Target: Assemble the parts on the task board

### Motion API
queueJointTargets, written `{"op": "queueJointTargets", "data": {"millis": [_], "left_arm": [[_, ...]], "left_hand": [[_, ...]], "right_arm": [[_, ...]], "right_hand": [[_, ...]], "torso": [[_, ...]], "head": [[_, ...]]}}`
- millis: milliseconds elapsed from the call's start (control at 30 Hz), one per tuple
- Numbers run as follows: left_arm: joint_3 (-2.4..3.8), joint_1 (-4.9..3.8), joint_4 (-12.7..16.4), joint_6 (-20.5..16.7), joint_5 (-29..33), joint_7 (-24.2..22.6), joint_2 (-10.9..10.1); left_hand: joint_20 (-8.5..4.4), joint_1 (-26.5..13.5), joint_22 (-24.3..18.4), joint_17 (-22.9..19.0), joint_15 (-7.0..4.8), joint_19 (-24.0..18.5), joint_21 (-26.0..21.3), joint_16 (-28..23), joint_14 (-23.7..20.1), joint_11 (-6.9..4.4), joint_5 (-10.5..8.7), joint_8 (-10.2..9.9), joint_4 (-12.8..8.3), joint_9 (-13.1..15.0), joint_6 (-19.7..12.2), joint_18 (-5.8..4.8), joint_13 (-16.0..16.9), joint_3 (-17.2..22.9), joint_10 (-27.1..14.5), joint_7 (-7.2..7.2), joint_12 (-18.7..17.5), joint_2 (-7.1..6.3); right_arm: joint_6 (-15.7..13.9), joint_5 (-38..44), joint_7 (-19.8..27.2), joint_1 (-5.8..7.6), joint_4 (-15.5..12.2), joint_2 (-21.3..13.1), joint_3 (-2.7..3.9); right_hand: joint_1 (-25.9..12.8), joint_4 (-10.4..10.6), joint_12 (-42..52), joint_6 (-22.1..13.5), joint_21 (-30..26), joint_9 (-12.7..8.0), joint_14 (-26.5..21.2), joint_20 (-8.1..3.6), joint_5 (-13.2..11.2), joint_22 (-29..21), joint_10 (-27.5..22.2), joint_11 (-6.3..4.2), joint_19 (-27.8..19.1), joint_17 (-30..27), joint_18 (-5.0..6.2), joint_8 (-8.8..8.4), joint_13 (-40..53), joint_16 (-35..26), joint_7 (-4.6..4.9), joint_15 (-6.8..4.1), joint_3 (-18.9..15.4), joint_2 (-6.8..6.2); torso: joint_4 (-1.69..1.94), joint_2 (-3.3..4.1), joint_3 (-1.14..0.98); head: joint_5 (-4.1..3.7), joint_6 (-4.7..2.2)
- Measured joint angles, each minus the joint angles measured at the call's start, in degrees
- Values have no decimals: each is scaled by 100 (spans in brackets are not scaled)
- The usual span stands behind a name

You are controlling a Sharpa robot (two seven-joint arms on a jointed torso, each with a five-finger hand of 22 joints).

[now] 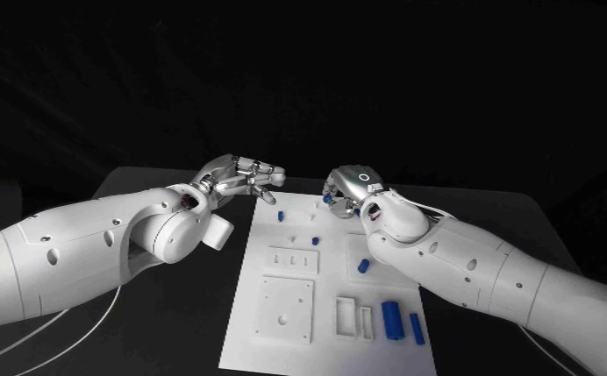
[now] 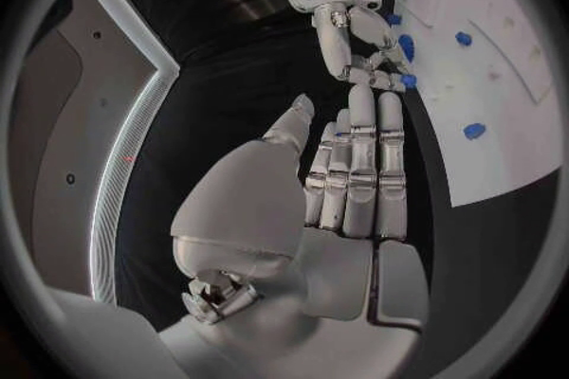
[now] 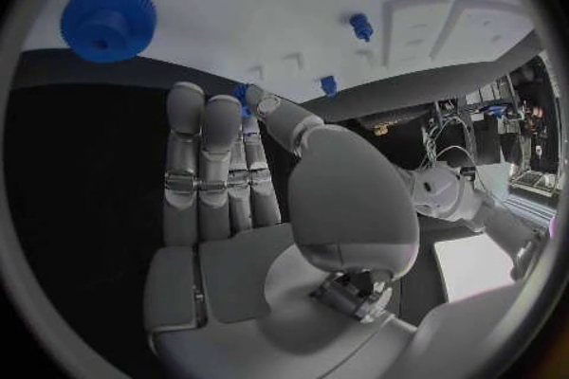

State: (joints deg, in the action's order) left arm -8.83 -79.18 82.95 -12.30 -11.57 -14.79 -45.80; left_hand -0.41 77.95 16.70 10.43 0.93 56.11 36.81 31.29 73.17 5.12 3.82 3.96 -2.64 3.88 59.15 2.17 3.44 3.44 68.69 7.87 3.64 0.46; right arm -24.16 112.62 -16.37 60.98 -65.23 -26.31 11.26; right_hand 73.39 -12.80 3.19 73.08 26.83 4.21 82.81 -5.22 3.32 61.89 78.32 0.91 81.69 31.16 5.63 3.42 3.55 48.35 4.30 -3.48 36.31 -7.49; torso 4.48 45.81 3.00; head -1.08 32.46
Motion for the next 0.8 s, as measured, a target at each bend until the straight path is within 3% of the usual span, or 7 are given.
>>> {"op": "queueJointTargets", "data": {"millis": [300,800], "left_arm": [[0,0,17,9,0,2,1],[1,-1,33,19,-1,10,12]], "left_hand": [[0,0,1,0,0,0,0,0,0,0,0,0,0,0,0,0,0,0,0,0,0,0],[0,0,1,0,0,0,0,0,0,0,0,0,0,0,0,0,0,0,0,0,0,0]], "right_arm": [[-49,36,-21,36,113,163,0],[-64,69,-36,38,248,291,-38]], "right_hand": [[6,0,-14,13,-46,-4,0,0,-1,53,-1,1,0,-1,-3,-16,0,0,15,0,0,-7],[-10,-1,8,27,-77,-8,0,0,36,105,-3,2,0,-2,-33,7,1,0,1,1,-2,-24]], "torso": [[48,22,35],[130,68,71]], "head": [[-20,7],[-43,8]]}}
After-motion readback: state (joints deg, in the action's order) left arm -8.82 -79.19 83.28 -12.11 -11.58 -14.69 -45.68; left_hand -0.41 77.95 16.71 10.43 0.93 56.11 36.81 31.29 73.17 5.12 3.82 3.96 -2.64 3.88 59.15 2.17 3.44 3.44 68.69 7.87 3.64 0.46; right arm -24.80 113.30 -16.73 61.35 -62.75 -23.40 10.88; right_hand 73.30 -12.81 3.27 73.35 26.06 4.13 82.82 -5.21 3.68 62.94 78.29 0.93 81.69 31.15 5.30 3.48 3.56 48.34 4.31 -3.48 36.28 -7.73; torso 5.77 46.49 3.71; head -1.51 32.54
